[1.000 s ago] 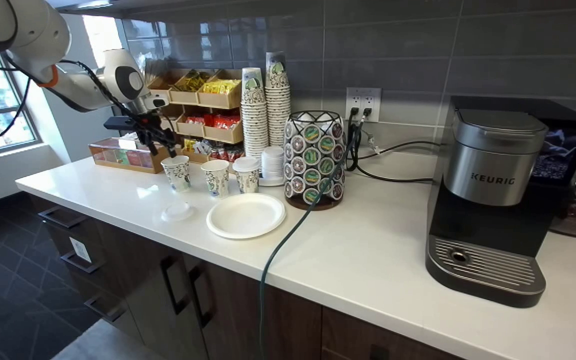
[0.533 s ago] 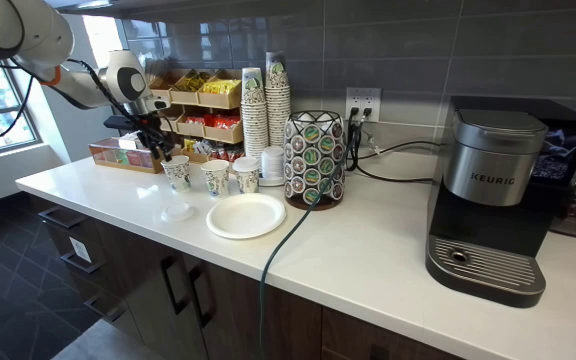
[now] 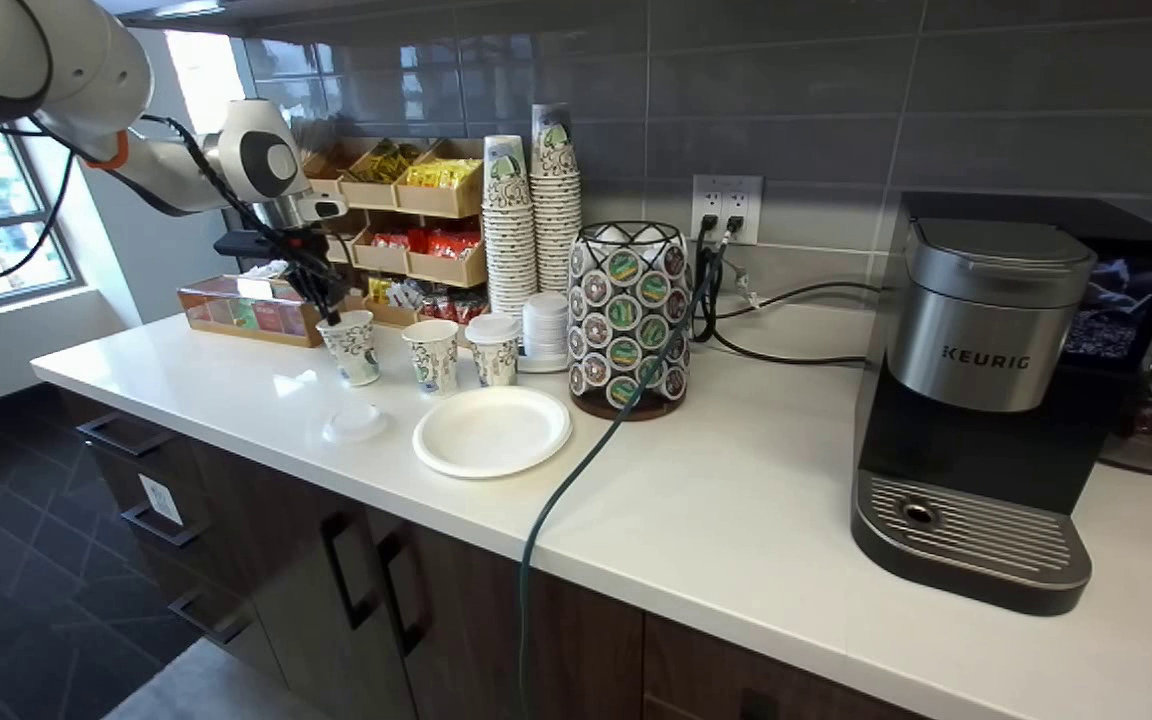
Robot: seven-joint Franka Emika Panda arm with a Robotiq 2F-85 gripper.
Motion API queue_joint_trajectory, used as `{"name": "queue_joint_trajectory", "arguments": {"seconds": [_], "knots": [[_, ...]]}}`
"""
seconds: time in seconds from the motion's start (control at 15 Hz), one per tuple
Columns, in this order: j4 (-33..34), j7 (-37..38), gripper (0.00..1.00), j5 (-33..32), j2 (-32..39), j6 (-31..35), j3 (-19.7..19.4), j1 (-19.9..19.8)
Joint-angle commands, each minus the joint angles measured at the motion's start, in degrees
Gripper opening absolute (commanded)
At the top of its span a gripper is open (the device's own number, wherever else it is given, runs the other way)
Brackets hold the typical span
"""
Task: Pick up the leftmost paper cup and pour its contents into the paper cup to the immediate right, put the paper cup back on the kitchen counter
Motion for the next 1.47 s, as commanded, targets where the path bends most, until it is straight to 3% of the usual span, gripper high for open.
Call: {"name": "queue_joint_trajectory", "arguments": {"seconds": [0.0, 0.27, 0.6, 1.27, 1.4], "knots": [[1.18, -0.64, 0.0, 0.67, 0.86, -1.36, -0.82, 0.43], [-1.23, -0.8, 0.01, 3.44, -1.85, 0.18, -0.38, -1.44], [-5.47, -3.09, 0.01, 11.6, -8.18, 2.09, 0.65, -6.64], [-13.5, -23.36, 0.01, 35.01, -14.1, 2.02, 4.83, -17.8], [-15.19, -27.16, 0.01, 38.3, -14.84, 4.43, 4.77, -19.13]]}}
